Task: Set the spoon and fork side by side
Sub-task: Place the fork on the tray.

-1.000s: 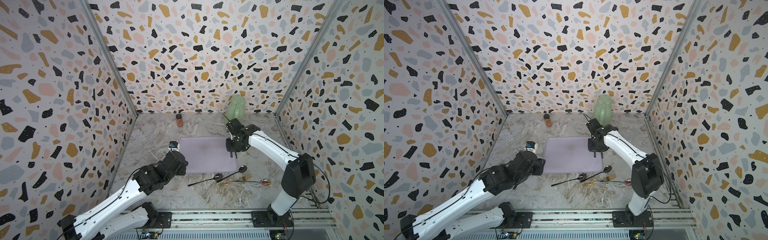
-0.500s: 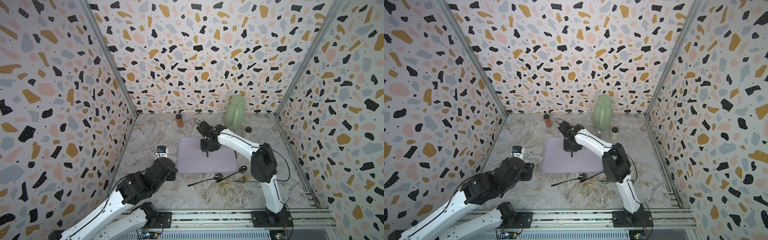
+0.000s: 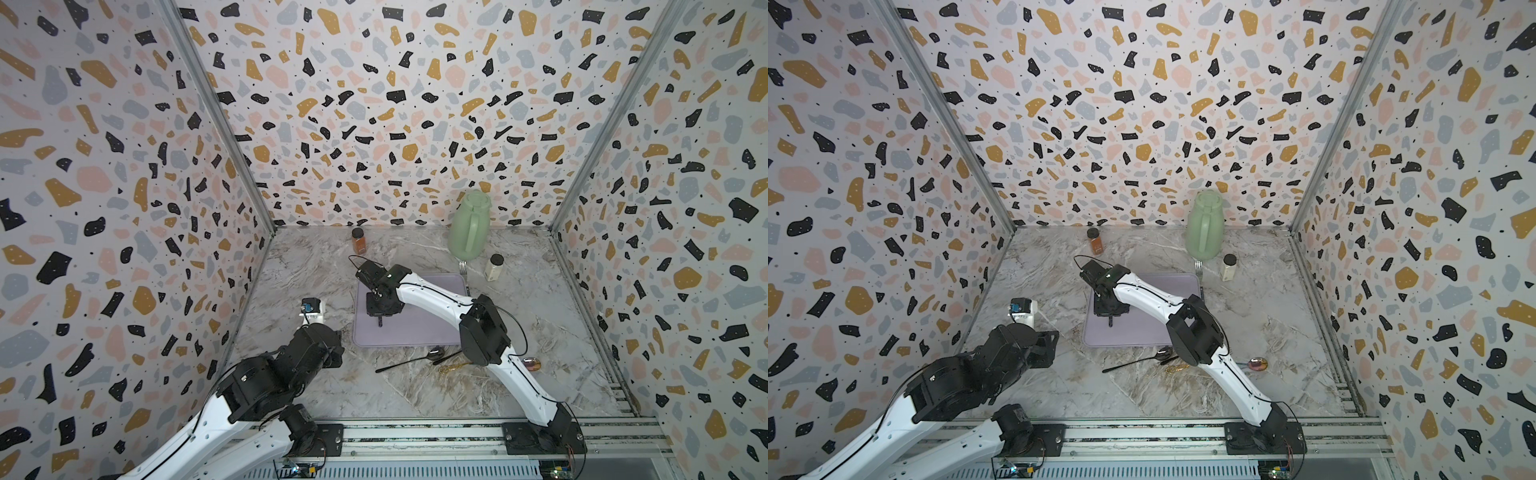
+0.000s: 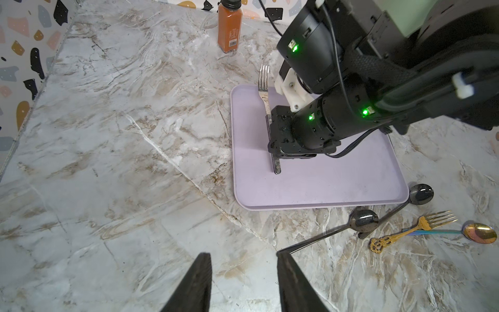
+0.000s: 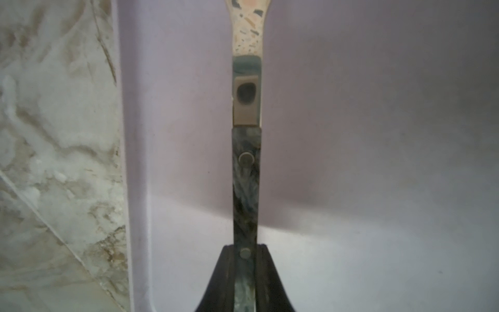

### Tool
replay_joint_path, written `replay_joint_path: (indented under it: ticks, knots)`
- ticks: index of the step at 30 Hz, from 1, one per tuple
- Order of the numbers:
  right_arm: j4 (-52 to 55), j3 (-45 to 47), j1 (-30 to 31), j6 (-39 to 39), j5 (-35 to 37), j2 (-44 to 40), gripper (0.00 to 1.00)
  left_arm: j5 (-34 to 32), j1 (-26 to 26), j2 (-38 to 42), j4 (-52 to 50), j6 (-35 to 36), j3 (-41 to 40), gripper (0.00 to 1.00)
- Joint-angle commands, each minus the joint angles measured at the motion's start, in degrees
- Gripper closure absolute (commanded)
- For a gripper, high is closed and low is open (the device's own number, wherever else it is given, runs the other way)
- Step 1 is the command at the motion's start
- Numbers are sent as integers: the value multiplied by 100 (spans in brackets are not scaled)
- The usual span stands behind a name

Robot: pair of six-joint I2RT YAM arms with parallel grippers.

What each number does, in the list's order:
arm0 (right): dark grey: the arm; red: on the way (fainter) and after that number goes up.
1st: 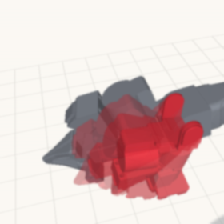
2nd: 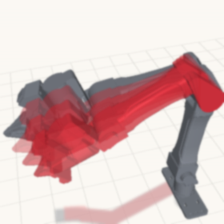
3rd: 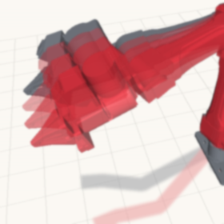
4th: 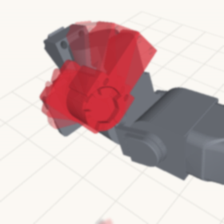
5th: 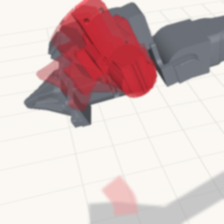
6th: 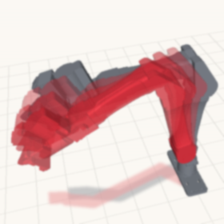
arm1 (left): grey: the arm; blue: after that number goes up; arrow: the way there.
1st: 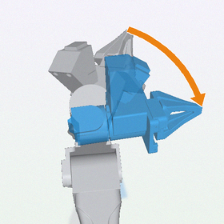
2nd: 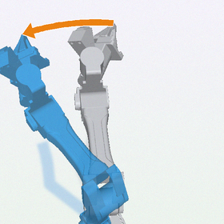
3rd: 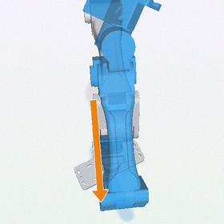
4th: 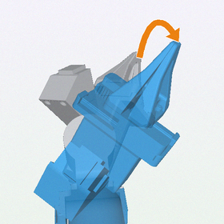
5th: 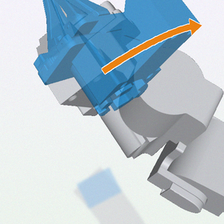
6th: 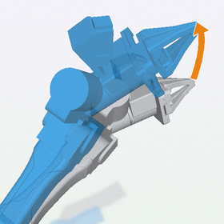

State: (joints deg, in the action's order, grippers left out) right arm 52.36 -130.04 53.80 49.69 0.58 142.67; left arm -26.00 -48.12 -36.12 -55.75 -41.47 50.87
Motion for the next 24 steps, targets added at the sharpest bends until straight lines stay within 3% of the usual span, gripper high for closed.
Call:
replay_joint_path:
  ticks: [1,10,24]
  knots:
    - [-163,-214,34,334,-133,14,100,-98,22,67,20,-36,-76,57]
    - [-336,-571,82,571,-511,436,100,-89,24,168,62,-30,-138,57]
    - [-268,-519,333,689,-437,324,100,-27,22,214,165,-27,-235,56]
